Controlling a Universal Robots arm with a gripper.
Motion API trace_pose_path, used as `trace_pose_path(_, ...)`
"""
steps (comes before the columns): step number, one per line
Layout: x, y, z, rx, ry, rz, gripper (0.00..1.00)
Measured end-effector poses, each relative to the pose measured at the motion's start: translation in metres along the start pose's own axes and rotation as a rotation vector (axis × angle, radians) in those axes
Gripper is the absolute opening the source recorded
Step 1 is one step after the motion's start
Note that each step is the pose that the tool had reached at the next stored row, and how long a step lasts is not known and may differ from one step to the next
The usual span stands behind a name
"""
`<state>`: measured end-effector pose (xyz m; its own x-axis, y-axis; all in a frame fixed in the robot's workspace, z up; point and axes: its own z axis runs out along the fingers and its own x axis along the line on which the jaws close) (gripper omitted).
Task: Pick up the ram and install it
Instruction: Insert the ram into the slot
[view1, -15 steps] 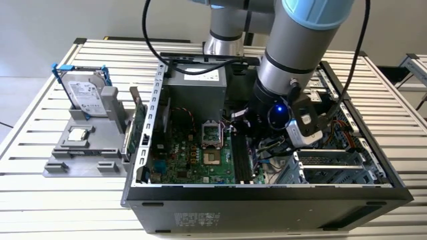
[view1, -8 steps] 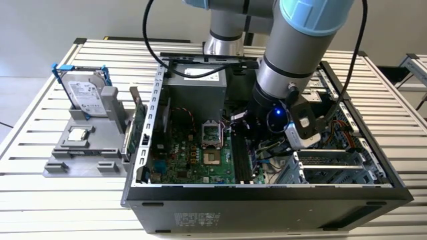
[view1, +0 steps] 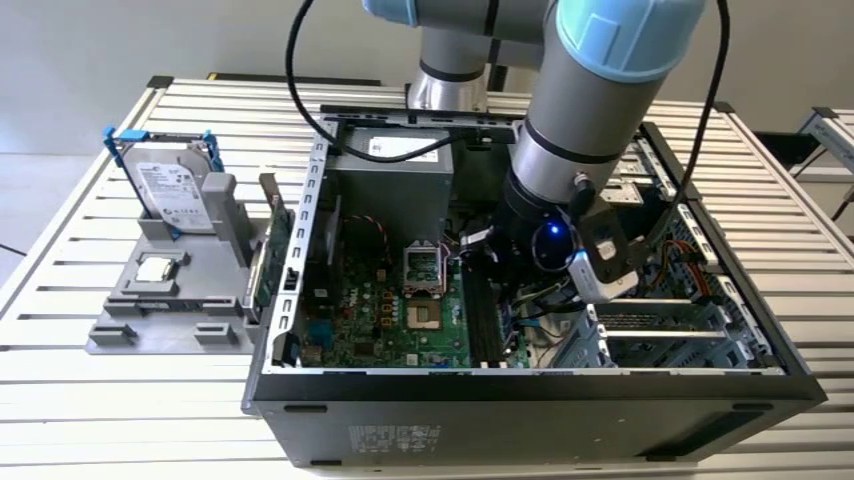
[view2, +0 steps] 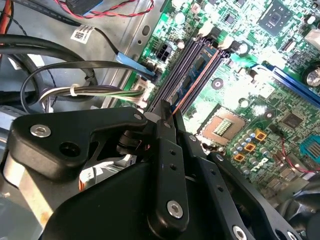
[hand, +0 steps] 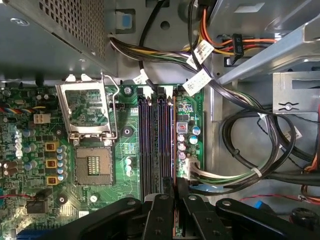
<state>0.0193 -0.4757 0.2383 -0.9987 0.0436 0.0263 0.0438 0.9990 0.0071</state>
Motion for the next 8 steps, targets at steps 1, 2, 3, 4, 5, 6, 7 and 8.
trace_pose_path(1,0.0,0.0,0.0011,0.0,0.0,0.0,0.0)
trace_pose_path(2,0.0,0.0,0.0023,0.0002,0.0,0.0,0.0)
trace_pose_path(3,-0.0001,0.0,0.0037,0.0002,0.0,0.0,0.0)
trace_pose_path(4,-0.0001,0.0,0.0049,0.0005,0.0,0.0,0.0)
trace_pose_path(5,-0.0001,0.0,0.0058,0.0007,0.0,0.0,0.0)
trace_pose_path(6,-0.0002,0.0,0.0066,0.0008,0.0,0.0,0.0)
trace_pose_path(7,-0.0002,0.0001,0.0073,0.0009,0.0,-0.001,0.0)
trace_pose_path(8,-0.0002,0.0001,0.0079,0.0011,-0.0001,-0.003,0.0)
